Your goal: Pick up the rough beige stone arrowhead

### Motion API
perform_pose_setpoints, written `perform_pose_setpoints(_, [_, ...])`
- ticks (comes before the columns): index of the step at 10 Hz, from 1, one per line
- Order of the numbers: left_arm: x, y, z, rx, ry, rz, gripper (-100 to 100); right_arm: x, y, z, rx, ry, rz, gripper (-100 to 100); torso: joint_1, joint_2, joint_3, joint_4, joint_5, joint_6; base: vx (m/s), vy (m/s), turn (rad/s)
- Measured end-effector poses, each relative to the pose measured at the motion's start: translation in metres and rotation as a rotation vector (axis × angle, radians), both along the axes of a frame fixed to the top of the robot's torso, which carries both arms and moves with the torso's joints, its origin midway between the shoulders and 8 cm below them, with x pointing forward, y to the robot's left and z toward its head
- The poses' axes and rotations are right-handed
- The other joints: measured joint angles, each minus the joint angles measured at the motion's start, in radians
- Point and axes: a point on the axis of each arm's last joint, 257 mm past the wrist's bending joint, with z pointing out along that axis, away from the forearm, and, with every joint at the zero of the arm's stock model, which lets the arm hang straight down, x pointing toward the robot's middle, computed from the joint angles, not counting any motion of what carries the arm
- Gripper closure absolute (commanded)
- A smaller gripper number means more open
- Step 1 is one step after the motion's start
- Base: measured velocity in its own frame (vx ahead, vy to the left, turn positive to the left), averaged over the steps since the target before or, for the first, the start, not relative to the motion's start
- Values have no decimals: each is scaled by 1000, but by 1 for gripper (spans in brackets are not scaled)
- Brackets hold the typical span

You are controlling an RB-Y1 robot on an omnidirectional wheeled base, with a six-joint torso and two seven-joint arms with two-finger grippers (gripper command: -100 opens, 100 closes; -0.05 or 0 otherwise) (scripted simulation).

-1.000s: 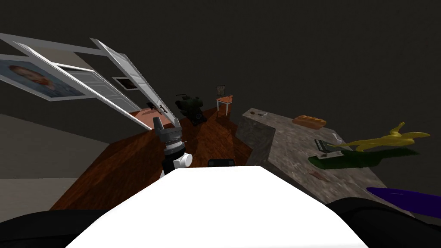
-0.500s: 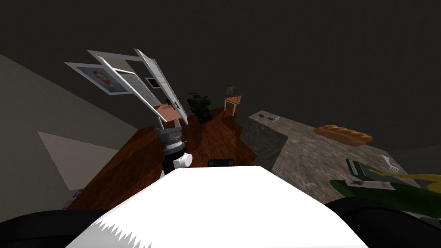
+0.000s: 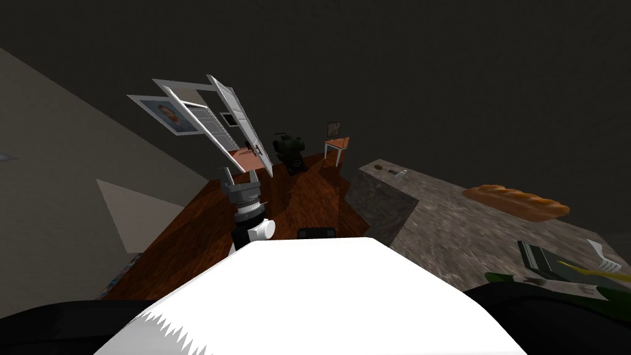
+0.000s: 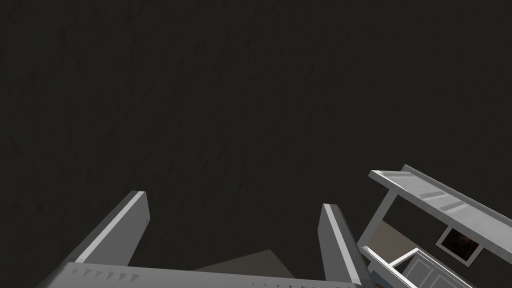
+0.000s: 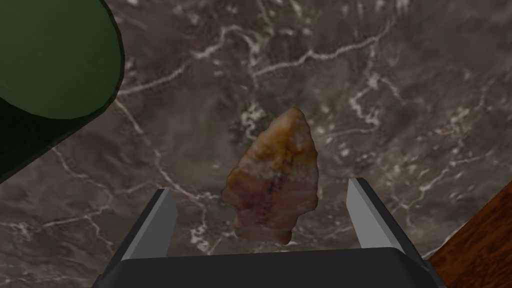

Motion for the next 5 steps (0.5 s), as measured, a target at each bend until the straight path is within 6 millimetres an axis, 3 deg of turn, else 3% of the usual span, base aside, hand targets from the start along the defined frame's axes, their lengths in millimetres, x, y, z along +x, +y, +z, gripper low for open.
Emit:
perform_pose_setpoints(2, [0,0,0,0,0,0,0,-14,6,-13,-1,-1,-14,-100,-1,0,0,0,0,0,3,-22,60])
perform_pose_setpoints(3, [0,0,0,0,0,0,0,-14,6,-14,-3,-1,-14,100,0,0,0,0,0,0,-1,-3,-12])
perform_pose_setpoints(5, [0,0,0,0,0,0,0,-15,7,-14,-1,1,-15,100,0,0,0,0,0,-1,0,0,0])
